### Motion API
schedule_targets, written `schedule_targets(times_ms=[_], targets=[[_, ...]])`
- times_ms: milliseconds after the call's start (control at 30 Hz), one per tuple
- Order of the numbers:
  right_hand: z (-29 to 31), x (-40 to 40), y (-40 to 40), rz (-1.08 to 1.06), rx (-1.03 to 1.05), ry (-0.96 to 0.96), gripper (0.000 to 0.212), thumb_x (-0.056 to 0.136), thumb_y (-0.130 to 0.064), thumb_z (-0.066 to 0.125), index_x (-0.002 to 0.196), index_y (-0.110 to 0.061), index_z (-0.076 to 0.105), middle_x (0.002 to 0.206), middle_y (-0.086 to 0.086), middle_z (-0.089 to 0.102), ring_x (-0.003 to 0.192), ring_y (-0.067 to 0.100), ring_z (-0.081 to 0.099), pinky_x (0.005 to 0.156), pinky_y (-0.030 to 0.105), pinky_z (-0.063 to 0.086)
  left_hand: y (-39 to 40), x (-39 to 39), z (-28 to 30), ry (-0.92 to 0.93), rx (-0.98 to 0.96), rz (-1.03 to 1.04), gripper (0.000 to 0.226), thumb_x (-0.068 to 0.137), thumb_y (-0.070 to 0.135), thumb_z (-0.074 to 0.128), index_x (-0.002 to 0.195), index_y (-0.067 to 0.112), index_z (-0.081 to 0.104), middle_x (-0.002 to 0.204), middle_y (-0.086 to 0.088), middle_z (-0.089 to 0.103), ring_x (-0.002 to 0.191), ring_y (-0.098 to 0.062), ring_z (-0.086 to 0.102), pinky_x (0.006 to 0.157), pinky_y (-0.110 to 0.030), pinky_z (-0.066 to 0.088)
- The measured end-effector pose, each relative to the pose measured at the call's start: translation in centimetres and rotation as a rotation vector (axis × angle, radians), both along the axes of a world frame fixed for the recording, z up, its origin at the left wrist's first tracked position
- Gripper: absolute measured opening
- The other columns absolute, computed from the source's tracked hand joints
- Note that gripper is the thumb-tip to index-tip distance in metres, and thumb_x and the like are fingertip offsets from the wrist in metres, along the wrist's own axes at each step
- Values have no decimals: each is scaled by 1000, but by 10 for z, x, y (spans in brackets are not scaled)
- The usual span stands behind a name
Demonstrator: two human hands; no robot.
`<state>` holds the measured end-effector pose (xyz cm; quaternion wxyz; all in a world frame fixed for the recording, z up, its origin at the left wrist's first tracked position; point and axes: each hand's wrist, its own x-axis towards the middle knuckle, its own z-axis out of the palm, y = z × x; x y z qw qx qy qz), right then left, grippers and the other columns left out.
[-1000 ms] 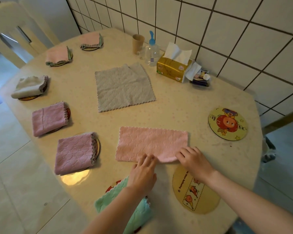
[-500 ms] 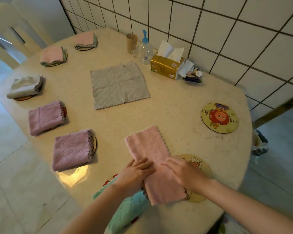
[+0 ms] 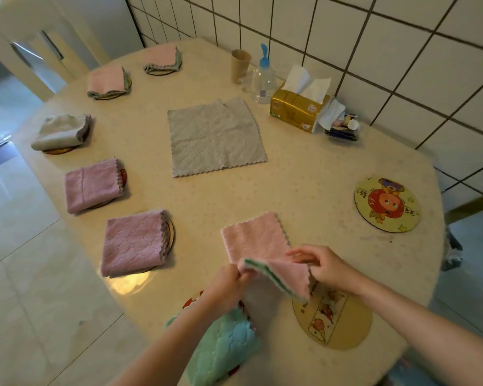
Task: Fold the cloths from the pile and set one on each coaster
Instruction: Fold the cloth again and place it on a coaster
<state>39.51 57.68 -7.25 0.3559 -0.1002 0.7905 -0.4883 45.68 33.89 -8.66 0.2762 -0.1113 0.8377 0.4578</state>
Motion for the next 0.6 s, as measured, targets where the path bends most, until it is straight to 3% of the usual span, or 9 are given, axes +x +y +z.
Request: schedule_targets(times_ms=[33, 100, 167, 267, 367, 467, 600], targets=[[4, -4, -4, -41, -58, -42, 34, 84, -3, 61, 114, -19, 63, 106, -3, 70, 98, 3, 64, 85, 27, 55, 0, -6, 0, -16, 69, 154, 53, 82, 60, 47, 85, 12, 68, 83, -5, 68, 75, -21, 61, 71, -35, 50], [8, -12, -15, -102, -126, -110, 32, 83, -3, 64, 113, -10, 60, 95, 2, 69, 79, -1, 64, 65, 16, 51, -1, -21, -2, -57, 180, 399, 66, 79, 67, 50, 85, 4, 70, 80, -11, 67, 74, -21, 59, 68, -34, 45], [2, -20, -27, -149, -55, -134, 29, 85, -4, 58, 113, -7, 57, 89, 0, 65, 70, -1, 61, 57, 16, 47, -6, -33, -3, -135, 214, 518, 59, 88, 55, 54, 87, -2, 69, 79, -15, 66, 73, -24, 61, 66, -34, 47], [-19, -33, -37, -227, 209, -34, 25, 90, -32, 58, 105, -14, 61, 92, 4, 69, 83, 20, 66, 71, 39, 54, -12, -35, -5, -197, 218, 524, 41, 93, 39, 56, 87, 0, 67, 76, -14, 62, 60, -22, 57, 56, -29, 47], [-26, -41, -43, -232, 317, 22, 28, 89, -41, 55, 94, -14, 62, 73, 0, 63, 65, 16, 57, 59, 31, 44, -14, -32, -6, -203, 224, 503, 19, 91, 22, 59, 89, 5, 65, 79, -13, 64, 53, -17, 54, 47, -24, 46], [-24, -42, -44, -195, 309, 84, 24, 90, -39, 56, 92, -15, 61, 73, -3, 62, 66, 14, 56, 59, 27, 43, -13, -30, -10, -102, 202, 485, 5, 93, 17, 58, 89, 15, 61, 85, -11, 68, 64, -22, 62, 58, -35, 54], [-27, -37, -42, -198, 299, 160, 18, 93, -37, 52, 87, -20, 55, 71, -2, 62, 61, 13, 54, 57, 28, 42, -14, -30, -17, -50, 190, 449, 6, 93, 21, 57, 90, 25, 58, 92, -6, 70, 83, -25, 69, 75, -50, 58]])
